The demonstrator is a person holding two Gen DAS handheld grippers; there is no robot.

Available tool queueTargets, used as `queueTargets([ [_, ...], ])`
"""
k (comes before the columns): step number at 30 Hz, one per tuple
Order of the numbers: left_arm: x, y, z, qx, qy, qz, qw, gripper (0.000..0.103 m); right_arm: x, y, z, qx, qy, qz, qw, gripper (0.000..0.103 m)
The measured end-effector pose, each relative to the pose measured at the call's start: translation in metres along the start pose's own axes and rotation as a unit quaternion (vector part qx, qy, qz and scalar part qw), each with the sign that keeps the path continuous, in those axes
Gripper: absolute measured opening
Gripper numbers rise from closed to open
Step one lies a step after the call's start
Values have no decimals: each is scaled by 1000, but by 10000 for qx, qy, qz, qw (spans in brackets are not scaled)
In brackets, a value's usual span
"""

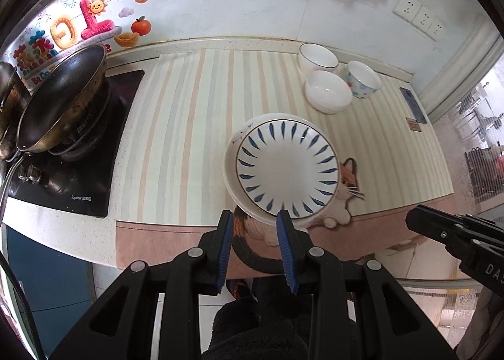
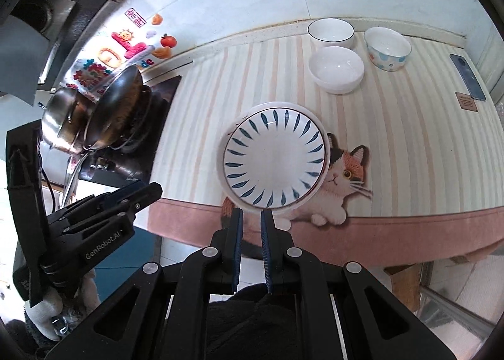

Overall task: Organize plates and bowls
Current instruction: 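Move the right tool to a plain white bowl and grip its rim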

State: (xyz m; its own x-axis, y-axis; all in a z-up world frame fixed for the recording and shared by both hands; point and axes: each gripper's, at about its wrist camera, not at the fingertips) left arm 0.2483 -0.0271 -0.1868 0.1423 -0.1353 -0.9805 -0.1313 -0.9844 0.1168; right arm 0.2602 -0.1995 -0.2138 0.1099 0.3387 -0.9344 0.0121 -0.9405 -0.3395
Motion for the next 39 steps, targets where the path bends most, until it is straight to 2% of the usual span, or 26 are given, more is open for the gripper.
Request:
queueTargets([
  [4,-4,11,-2,47,96,-48,9999,26,-5,11,5,138,35,-63,9999,13],
  [10,3,31,-32,-22,191,-125,9997,26,-3,59,-14,525,40,-330,9981,14],
  [12,9,41,-51,-78,186,-169,9997,26,-2,79,-28,626,63,-350,9974,22],
  [13,12,46,-60,-100,163,-171,9997,26,-2,91,-37,658,89,-384,9971,32],
  [14,16,51,-71,-133,157,-139,9997,27,-1,99,-44,700,93,-411,9967,37],
  [17,32,66,-108,-260,110,-102,9995,28,4,133,-79,754,28,-453,9961,37],
  [23,89,84,-192,-618,-293,-22,9977,28,30,192,-158,818,-155,-533,9951,38],
  [26,117,88,-223,-735,-449,-51,9963,28,53,218,-203,776,-252,-424,9958,38],
  [29,153,86,-254,-884,-813,73,9927,28,75,235,-237,747,-368,-383,9958,37],
  [35,212,84,-284,-1060,-1459,516,9823,28,113,249,-284,710,-654,-371,9946,37],
  [37,224,87,-287,-993,-1562,571,9811,27,126,248,-292,716,-758,-449,9935,37],
  [39,231,92,-289,-919,-1588,636,9810,22,140,246,-298,716,-872,-430,9927,37],
])
Point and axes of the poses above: each gripper's, at about its wrist camera, not at the fingertips, and x roughly the way its jaws point, y to its right, z to its underside, and after that the axes turned 13 degrees about -y, right-handed
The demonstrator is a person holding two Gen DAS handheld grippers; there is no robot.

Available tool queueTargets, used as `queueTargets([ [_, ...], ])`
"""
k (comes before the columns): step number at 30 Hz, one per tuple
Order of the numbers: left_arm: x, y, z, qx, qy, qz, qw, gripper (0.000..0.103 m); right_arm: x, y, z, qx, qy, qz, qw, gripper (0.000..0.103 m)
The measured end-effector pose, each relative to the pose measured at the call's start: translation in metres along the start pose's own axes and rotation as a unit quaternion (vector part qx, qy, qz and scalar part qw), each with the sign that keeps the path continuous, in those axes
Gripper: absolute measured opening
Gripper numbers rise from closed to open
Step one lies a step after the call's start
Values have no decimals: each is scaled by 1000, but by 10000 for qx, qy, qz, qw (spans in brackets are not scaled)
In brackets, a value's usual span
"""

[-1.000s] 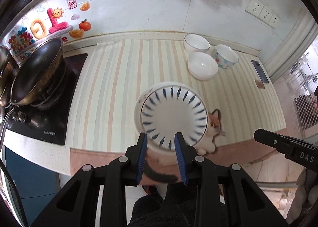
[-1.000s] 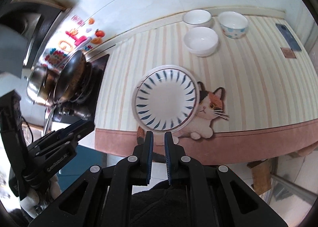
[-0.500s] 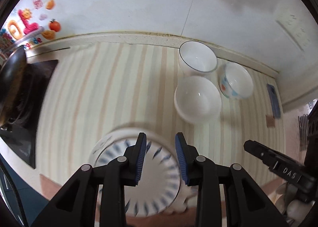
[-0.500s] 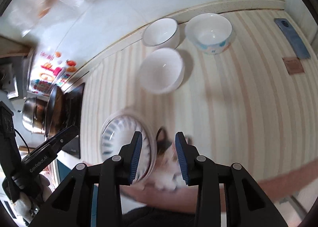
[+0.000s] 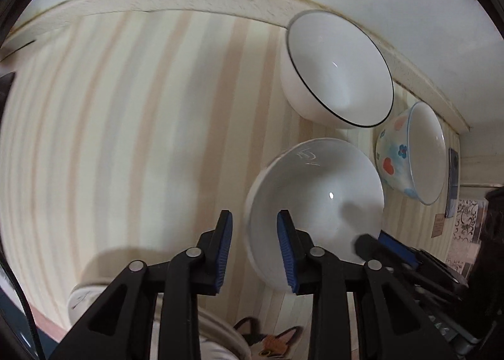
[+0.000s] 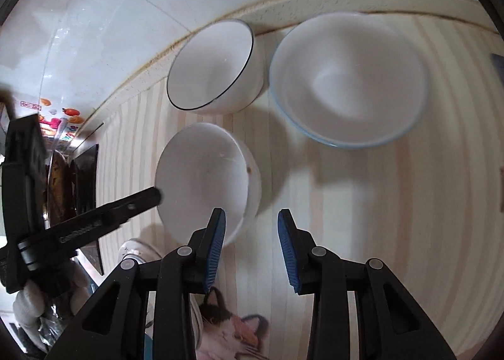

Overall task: Organize plates and bowls
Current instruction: 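Move the right tool to a plain white bowl and grip its rim, then lift the white bowl with the right tool and carry it to another white bowl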

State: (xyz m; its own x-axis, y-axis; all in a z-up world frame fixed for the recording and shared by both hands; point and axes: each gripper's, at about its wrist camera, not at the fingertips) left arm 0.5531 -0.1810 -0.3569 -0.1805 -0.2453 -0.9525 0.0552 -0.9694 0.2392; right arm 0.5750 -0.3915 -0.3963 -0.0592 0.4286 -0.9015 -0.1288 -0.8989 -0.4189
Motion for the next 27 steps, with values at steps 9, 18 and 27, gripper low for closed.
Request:
queueTargets([
  [9,-7,16,23,263,327,-194,9989,20,21,-10,-6,-210,-9,196,9996,16],
  [18,-24,34,94,674,484,-112,9965,20,-4,-7,48,-299,23,127,9995,16],
  [27,-3,49,157,1009,308,-258,9941,20,-20,9,131,-258,-10,250,9994,16],
])
Point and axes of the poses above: each gripper's, at about its wrist camera, not at the fingertips, and x roughly the way its jaws point, y to its right, z to its underside, and after that the axes turned 13 degrees about -y, right-handed
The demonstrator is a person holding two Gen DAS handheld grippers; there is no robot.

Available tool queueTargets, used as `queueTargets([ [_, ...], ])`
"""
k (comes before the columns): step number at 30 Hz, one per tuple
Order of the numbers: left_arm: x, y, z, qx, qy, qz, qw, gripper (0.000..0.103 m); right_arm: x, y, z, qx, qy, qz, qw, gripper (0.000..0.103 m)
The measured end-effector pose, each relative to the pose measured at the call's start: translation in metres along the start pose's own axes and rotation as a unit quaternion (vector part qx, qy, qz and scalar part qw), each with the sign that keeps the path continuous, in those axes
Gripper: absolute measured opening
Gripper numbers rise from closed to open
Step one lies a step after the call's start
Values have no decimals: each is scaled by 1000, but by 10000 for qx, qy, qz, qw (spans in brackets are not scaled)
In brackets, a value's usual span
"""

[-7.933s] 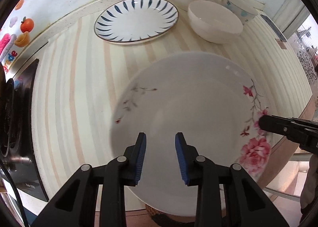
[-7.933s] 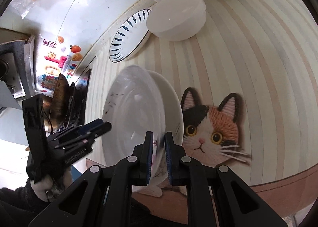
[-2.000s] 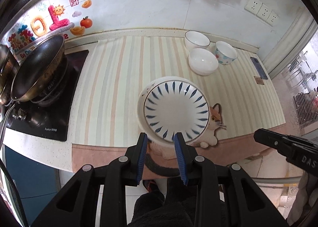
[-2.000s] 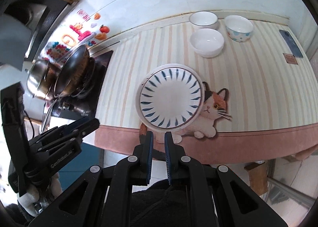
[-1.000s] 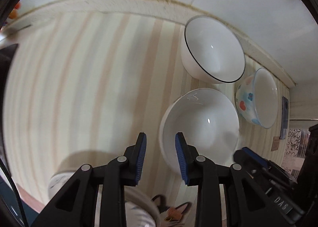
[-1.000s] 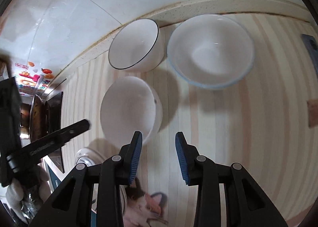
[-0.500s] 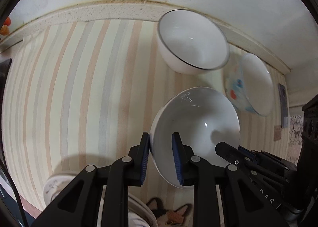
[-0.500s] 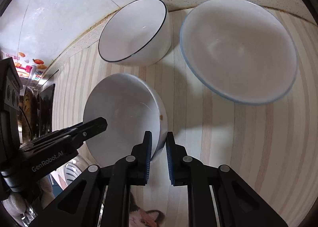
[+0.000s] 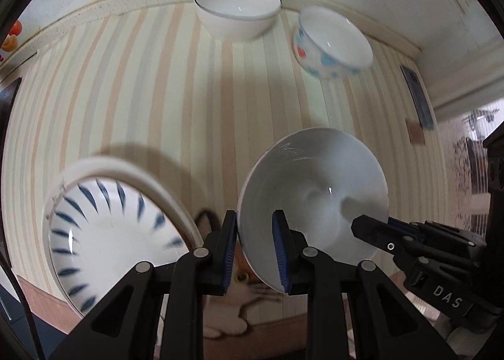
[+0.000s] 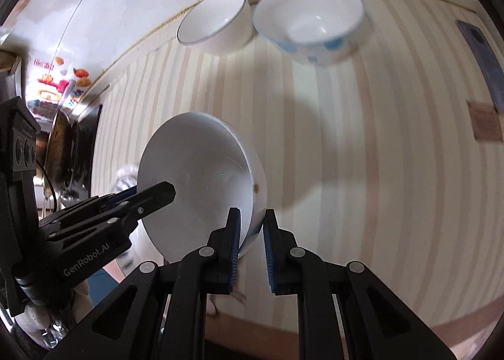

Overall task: Organize plates and bowls
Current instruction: 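Lift the white bowl with the right tool and carry it to another white bowl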

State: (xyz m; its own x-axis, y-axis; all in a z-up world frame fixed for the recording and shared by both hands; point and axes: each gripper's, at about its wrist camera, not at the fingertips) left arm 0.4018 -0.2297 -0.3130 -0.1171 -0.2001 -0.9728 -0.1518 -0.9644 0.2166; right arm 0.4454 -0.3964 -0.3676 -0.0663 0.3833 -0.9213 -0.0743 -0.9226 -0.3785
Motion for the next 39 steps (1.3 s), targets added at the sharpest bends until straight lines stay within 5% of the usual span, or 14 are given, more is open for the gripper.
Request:
queueTargets([
  [10,30,12,15,272,-291,-197,9990,20,19,27,44,249,-226,-50,9994,16],
  [20,48,18,11,363,-445,-287,9979,20,23,37,44,390,-264,-27,9989,16],
  [29,7,13,7,346,-282,-393,9982,21,19,45,35,503,-541,-135,9972,16],
  [34,-38,13,-36,197,165,-143,9996,31,-24,64,19,708,-414,-558,9951,19],
  [39,-36,19,-125,-44,355,76,9993,31,-67,76,-41,658,356,-480,9960,27],
])
Point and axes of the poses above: each gripper's, at about its wrist camera, not at the fingertips, and x roughly the way its jaws point, y to its right, z to its underside, and after that the axes turned 13 degrees about -y, right-handed
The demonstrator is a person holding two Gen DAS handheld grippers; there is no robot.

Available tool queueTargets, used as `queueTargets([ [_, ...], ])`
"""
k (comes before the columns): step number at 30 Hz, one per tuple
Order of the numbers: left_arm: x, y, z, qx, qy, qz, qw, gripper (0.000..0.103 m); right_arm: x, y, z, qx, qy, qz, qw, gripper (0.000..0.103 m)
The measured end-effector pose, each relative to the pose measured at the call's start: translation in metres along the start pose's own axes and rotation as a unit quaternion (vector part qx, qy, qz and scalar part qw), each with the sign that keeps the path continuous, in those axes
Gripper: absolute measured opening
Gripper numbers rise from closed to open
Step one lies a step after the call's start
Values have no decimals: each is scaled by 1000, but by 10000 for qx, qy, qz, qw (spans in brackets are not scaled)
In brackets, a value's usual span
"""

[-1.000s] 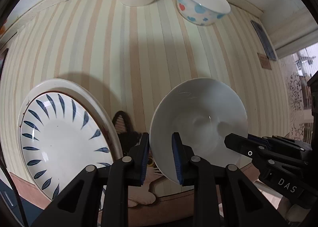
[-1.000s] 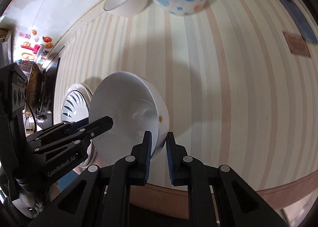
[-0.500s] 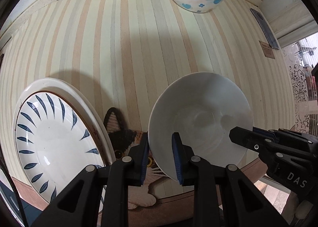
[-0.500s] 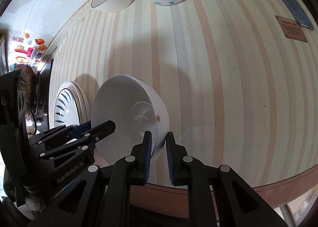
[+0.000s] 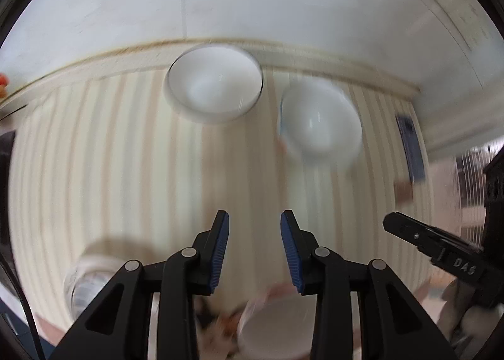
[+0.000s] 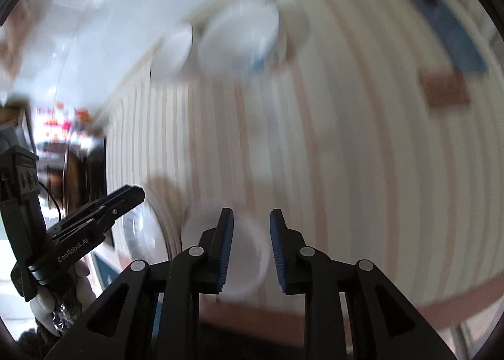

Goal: Organize plates and bowls

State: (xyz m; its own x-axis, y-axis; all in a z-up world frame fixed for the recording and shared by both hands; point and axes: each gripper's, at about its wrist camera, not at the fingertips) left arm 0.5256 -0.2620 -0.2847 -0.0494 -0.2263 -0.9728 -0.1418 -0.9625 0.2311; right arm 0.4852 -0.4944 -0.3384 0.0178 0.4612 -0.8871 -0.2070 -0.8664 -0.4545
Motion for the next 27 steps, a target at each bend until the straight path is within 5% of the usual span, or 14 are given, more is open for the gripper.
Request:
queueTargets([
  [4,27,11,-55,-74,-154,75,9998,31,3,5,-70,143,400,226,9988,27],
  [10,71,23,-98,-98,-540,184,9983,31,35,23,-132,527,178,84,9984,27],
  [12,77,29,-104,-39,-472,191,9987,22,45,27,-143,563,108,63,9983,27],
  [14,80,35,-106,53,-422,153,9990,18,51,29,-148,509,167,105,9985,14],
  [27,45,46,-69,390,-120,-7,9992,18,46,4,-130,274,339,355,9984,13],
])
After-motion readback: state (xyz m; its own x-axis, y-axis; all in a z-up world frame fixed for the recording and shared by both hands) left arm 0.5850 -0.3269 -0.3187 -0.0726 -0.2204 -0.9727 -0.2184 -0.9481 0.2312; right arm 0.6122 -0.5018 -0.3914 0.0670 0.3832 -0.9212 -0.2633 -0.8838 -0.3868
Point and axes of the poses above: each gripper's, at about its wrist camera, not at the fingertips, and x roughly the way its jaws point, y to its right, z to its underside, and after that the axes turned 13 degrees about -y, right-handed
